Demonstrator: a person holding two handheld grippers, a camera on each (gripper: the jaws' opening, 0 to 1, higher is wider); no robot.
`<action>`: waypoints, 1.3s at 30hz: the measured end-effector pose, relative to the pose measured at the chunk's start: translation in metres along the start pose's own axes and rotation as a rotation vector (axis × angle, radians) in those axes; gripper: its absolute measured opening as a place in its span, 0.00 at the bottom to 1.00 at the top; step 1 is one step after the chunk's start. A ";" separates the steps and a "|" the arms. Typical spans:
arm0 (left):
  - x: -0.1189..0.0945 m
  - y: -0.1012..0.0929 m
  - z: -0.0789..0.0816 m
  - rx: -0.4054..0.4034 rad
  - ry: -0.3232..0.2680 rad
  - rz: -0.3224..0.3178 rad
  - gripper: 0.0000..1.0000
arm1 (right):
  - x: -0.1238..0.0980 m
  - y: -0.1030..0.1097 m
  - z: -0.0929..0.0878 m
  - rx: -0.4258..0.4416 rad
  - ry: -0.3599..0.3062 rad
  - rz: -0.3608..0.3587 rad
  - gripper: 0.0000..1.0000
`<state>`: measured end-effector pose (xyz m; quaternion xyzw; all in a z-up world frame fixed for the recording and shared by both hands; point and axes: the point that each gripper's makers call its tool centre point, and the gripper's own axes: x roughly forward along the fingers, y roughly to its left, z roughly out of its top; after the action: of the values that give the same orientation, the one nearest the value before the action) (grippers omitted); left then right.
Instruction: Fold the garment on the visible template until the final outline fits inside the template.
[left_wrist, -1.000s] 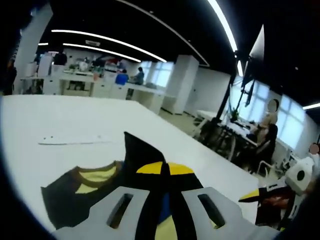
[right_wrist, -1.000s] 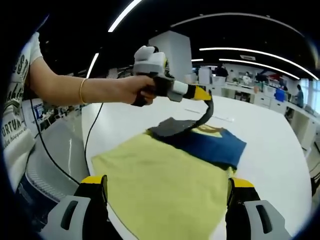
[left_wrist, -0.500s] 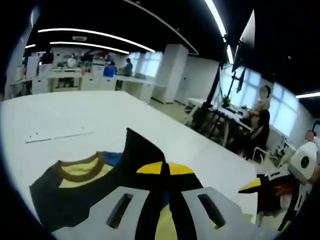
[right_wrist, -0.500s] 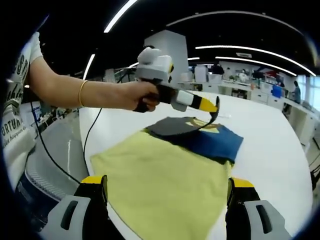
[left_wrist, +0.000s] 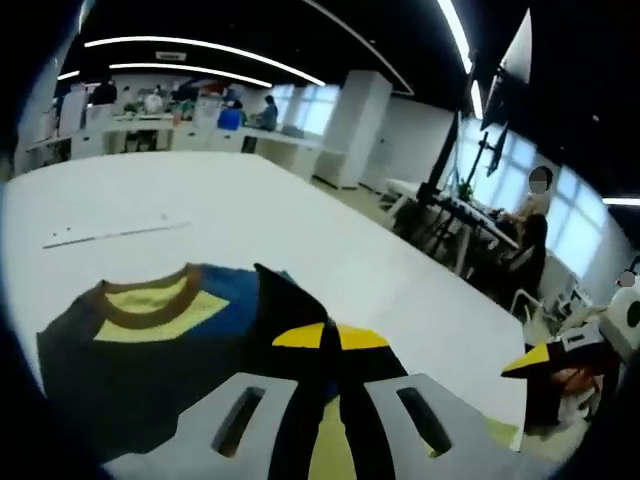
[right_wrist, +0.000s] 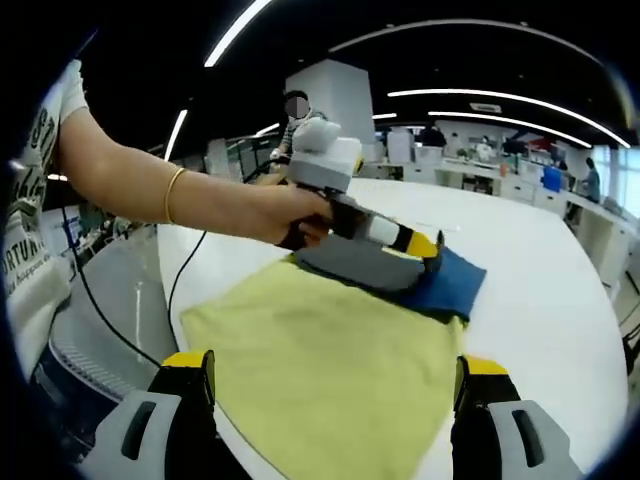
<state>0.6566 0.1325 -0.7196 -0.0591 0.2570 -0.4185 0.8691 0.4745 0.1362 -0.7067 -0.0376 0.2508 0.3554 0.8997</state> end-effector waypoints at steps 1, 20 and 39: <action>0.000 -0.002 -0.002 -0.011 0.006 -0.012 0.05 | 0.000 -0.001 0.001 0.005 -0.006 -0.003 0.99; -0.044 -0.015 0.004 0.197 -0.076 -0.110 0.85 | 0.004 0.007 -0.005 -0.057 0.060 0.078 0.99; -0.103 -0.004 -0.038 0.264 0.000 -0.114 0.99 | 0.000 0.013 -0.016 -0.150 0.165 0.169 0.99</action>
<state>0.5820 0.2124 -0.7103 0.0414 0.1958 -0.4975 0.8441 0.4590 0.1414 -0.7194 -0.1126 0.2988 0.4436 0.8375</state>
